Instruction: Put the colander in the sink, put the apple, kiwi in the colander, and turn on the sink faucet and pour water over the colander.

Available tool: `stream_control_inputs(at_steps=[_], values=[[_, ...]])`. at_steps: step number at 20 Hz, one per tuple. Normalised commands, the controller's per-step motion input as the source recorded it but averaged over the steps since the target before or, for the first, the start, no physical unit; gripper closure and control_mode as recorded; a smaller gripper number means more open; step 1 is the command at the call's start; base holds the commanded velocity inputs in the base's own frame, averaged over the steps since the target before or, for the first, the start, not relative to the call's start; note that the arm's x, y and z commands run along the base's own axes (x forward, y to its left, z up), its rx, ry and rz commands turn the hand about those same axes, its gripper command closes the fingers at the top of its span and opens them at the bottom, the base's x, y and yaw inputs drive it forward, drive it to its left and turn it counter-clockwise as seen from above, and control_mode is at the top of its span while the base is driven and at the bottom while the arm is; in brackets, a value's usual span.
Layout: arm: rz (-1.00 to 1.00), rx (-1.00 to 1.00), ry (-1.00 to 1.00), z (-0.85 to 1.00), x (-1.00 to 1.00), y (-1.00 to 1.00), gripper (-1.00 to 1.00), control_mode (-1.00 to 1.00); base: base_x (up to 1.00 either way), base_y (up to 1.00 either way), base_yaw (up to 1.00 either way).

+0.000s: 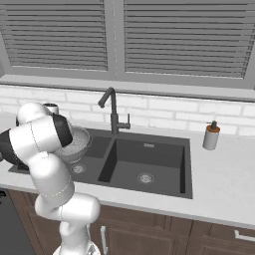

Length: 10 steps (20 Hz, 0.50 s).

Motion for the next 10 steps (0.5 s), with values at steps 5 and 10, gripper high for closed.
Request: stream_control_inputs(at_steps=[5, 10], values=[[-0.03, 0.00, 0.00, -0.53, 0.04, -0.14, 1.00, -1.00, 0.00, 0.00, 0.00], [-0.05, 0.00, 0.00, -0.44, 0.26, -0.12, 1.00, -1.00, 0.00, 0.00, 0.00]])
